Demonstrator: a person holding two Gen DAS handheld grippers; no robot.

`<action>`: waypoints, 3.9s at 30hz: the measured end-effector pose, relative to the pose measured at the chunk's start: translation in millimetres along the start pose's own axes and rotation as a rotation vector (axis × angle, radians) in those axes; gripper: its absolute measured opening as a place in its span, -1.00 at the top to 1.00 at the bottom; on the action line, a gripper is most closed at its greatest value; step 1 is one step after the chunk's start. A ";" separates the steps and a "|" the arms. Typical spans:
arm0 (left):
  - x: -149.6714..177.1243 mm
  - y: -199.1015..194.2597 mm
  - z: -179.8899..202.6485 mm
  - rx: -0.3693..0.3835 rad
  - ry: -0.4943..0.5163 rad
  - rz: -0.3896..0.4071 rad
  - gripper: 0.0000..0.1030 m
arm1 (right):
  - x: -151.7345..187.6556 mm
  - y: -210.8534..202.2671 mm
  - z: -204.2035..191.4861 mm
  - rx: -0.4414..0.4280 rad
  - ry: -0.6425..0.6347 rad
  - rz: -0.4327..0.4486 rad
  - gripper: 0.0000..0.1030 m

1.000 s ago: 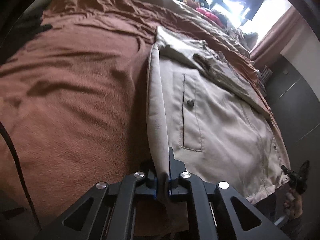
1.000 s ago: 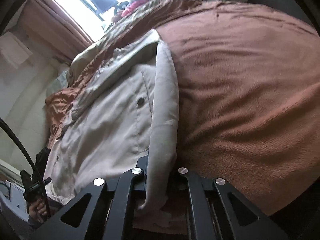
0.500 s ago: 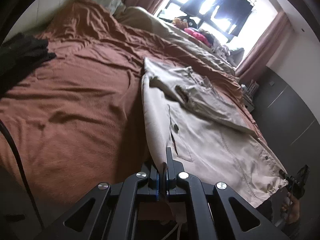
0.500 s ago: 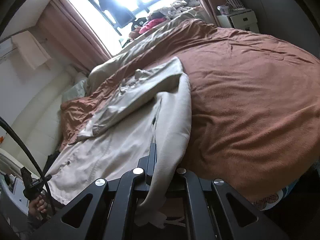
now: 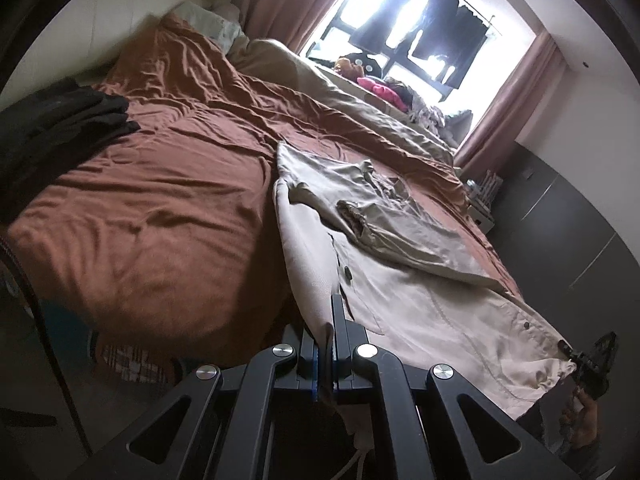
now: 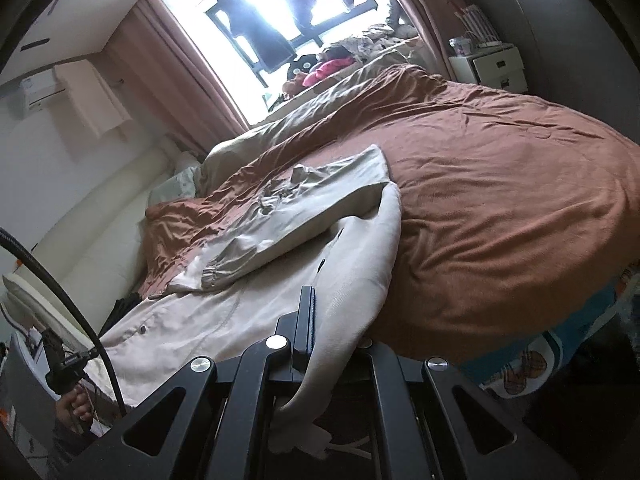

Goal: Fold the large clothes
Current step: 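Lift the held hem with both grippers and fold it over toward the collar, then open both grippers and release the hem onto the folded jacket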

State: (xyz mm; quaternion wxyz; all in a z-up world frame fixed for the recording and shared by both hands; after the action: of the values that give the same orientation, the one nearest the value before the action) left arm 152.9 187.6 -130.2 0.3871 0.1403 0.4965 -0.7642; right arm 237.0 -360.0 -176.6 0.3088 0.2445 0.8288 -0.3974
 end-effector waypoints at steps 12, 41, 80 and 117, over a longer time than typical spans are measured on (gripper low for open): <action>33.3 -52.6 -6.9 0.026 0.012 0.057 0.94 | 18.5 -33.9 -12.0 -0.044 -0.037 0.022 0.98; -119.5 -29.1 34.9 0.038 0.116 0.175 0.93 | -120.6 44.8 -30.7 -0.023 -0.112 0.128 0.98; -261.9 265.6 -27.8 -0.174 0.102 -0.130 0.90 | -255.5 335.2 -4.3 0.134 0.007 -0.119 0.97; -211.1 337.8 73.1 -0.138 0.355 -0.327 -0.74 | -219.3 392.2 -123.1 0.197 -0.269 -0.349 -0.42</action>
State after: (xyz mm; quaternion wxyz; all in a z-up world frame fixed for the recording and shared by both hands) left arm 551.7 149.7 -189.2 0.1737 0.1633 0.6238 -0.7443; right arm 604.4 -73.9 -160.2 0.3177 0.0713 0.7673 -0.5525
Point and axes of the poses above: each gripper's, at about its wrist camera, not at the fingertips, and y roughly the way its jaws point, z to its right, x to its underside, the point moved 10 cm from there along y, roughly the way its jaws point, and after that the axes turned 7 degrees about -z, right-handed, at the moved point
